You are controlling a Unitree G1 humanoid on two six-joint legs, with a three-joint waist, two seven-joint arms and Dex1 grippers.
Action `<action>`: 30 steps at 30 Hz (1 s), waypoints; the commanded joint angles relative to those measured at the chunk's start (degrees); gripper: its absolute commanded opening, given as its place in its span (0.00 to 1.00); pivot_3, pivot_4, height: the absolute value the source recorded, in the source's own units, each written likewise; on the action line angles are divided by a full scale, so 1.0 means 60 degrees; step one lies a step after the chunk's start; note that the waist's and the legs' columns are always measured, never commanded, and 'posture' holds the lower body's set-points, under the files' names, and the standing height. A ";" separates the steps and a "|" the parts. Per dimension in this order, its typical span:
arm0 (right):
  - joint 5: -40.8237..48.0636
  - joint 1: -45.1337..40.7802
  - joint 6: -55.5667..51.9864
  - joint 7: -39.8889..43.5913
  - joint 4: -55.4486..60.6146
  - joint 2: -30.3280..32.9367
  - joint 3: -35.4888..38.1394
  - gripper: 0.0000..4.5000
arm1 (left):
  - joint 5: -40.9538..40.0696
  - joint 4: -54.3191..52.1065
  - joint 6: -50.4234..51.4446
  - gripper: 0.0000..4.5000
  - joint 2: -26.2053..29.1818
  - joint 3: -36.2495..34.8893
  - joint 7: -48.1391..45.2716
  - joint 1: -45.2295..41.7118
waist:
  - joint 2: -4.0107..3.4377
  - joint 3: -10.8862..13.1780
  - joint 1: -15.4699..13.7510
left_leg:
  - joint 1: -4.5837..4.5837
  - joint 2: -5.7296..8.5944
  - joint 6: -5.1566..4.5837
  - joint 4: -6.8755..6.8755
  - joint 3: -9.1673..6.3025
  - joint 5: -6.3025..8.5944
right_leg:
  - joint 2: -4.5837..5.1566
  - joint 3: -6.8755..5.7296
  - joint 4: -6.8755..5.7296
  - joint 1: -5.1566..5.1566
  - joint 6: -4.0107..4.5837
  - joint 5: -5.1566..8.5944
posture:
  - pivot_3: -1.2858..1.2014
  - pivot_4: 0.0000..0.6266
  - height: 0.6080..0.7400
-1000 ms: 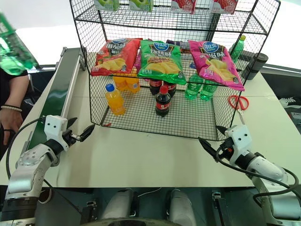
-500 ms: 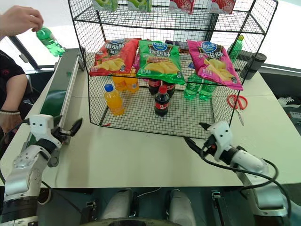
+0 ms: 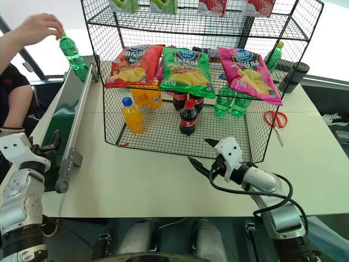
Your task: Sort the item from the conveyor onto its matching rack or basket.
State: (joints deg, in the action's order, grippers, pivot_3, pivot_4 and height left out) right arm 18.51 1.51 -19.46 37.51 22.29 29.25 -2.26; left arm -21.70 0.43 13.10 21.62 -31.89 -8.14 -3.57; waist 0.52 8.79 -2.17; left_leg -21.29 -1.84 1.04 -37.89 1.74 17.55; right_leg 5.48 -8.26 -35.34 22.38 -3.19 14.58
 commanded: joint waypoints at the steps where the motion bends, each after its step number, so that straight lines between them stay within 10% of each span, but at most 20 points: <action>1: -0.0047 -0.0131 0.0114 -0.0062 0.0155 -0.0090 -0.0014 1.00 | 0.0131 -0.0001 -0.0354 1.00 0.0208 -0.0116 -0.0014 -0.0062 | 0.0000 0.0000 0.0001 | 0.0000 0.0000 0.0000 0.0000 0.0000 0.0000 | 0.0000 0.0000 0.0000 0.0000 0.0000 0.0000 | 0.52 0.24 0.96; 30: -0.0219 -0.0212 0.0194 -0.0115 0.0050 -0.0310 -0.0194 1.00 | 0.0244 0.0210 -0.0535 1.00 0.0117 0.0178 -0.0042 -0.0170 | 0.0002 -0.0001 0.0003 | 0.0000 0.0000 0.0000 0.0000 0.0001 0.0000 | 0.0001 -0.0001 -0.0001 0.0001 0.0000 0.0000 | 0.52 0.24 0.96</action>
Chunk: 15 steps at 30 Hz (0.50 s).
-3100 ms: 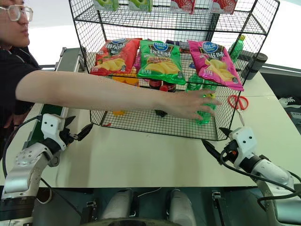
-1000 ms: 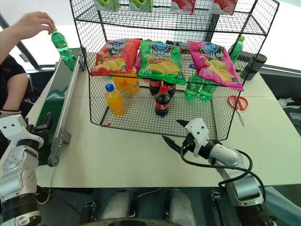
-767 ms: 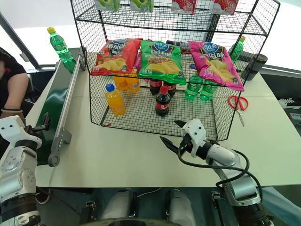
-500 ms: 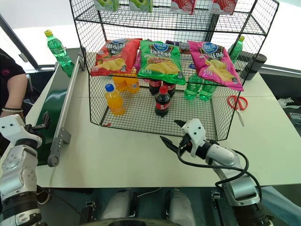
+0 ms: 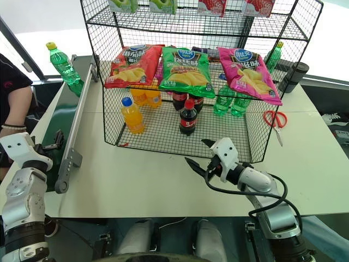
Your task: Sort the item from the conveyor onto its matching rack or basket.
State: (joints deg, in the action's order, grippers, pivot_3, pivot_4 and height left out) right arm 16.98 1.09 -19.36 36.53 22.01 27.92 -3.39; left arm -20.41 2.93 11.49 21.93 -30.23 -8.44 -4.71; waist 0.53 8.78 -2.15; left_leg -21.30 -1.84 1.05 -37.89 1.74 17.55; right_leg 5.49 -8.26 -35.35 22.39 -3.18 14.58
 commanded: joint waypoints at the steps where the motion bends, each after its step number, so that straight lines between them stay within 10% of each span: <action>1: 0.0079 -0.0151 0.0145 0.0073 0.0101 -0.0091 -0.0009 1.00 | 0.0006 -0.0199 -0.0273 1.00 0.0054 -0.0108 -0.0002 0.0017 | 0.0000 0.0000 0.0000 | 0.0000 0.0000 0.0000 0.0000 0.0000 0.0000 | 0.0000 0.0000 0.0000 0.0000 0.0000 0.0000 | 0.52 0.24 0.96; 15: 0.0249 -0.0205 0.0249 0.0299 0.0276 -0.0061 0.0045 1.00 | -0.0006 -0.0191 -0.0326 1.00 0.0057 -0.0162 0.0106 0.0053 | 0.0000 0.0000 0.0001 | 0.0000 0.0000 0.0000 0.0000 0.0000 0.0000 | 0.0001 0.0001 0.0000 0.0000 0.0000 0.0000 | 0.52 0.24 0.96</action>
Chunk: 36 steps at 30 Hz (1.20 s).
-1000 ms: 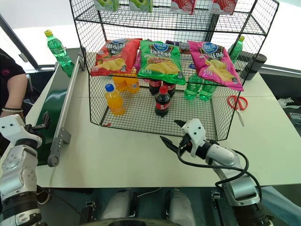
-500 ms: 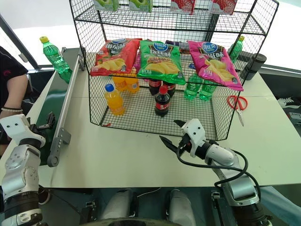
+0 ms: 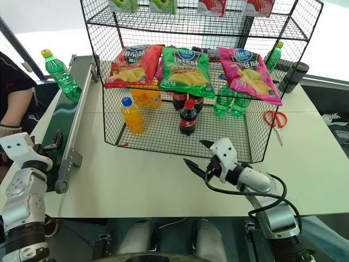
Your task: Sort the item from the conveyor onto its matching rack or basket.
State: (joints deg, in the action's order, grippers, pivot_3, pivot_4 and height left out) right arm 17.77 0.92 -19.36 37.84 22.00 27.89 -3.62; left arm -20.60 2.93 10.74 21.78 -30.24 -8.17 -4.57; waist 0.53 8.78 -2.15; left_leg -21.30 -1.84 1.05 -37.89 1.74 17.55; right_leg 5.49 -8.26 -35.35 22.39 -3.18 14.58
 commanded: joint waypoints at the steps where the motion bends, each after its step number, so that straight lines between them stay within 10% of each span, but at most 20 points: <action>1: 0.0096 -0.0195 0.0263 0.0084 0.0258 -0.0054 0.0072 1.00 | 0.0044 -0.0189 -0.0211 1.00 0.0091 -0.0166 0.0080 0.0032 | 0.0000 0.0000 0.0001 | 0.0000 0.0000 0.0000 0.0000 0.0000 0.0000 | 0.0000 0.0000 0.0000 0.0000 0.0000 0.0000 | 0.52 0.24 0.96; 36: 0.0182 -0.0342 0.0900 0.0776 0.0815 -0.0390 -0.0934 1.00 | 0.0095 -0.0041 -0.0543 1.00 0.0115 -0.0094 0.0128 -0.0076 | 0.0001 0.0000 0.0001 | -0.0001 -0.0001 0.0000 0.0000 -0.0001 0.0000 | 0.0001 -0.0001 0.0001 0.0002 0.0000 0.0000 | 0.52 0.24 0.96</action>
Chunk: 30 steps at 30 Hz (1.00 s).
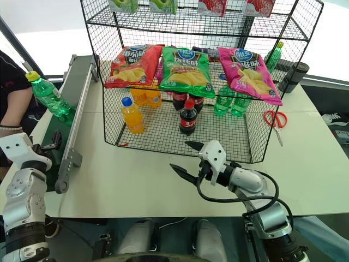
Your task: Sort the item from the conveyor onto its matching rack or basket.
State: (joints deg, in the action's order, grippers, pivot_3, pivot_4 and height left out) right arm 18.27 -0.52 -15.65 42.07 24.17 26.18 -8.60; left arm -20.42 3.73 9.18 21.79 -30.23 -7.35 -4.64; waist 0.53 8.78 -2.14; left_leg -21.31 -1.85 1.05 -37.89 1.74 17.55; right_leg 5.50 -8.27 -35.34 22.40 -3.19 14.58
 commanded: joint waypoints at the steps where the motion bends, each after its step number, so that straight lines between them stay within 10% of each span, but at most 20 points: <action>1: 0.0108 -0.0099 0.0297 0.0082 0.0443 -0.0116 -0.0113 1.00 | 0.0067 -0.0173 -0.0290 1.00 0.0113 -0.0093 -0.0011 -0.0064 | 0.0000 0.0000 0.0000 | 0.0000 0.0000 0.0000 0.0000 0.0000 0.0000 | 0.0000 0.0000 0.0000 0.0000 0.0000 0.0000 | 0.52 0.24 0.96; 30: 0.0263 -0.0187 0.0233 0.0171 0.0263 -0.0168 -0.0207 1.00 | 0.0169 -0.0065 -0.0617 1.00 0.0110 -0.0146 0.0113 -0.0056 | 0.0000 0.0000 0.0000 | 0.0000 0.0000 0.0000 0.0000 0.0000 0.0000 | 0.0007 -0.0001 0.0001 0.0001 0.0000 0.0000 | 0.52 0.24 0.96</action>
State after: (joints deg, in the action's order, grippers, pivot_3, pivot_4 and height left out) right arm 18.85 -1.08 -14.59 43.13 24.44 25.76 -9.93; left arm -19.75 4.03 6.91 21.79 -30.22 -7.13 -4.65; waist 0.53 8.78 -2.14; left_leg -21.31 -1.85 1.05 -37.88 1.74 17.55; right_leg 5.54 -8.27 -35.34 22.41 -3.18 14.58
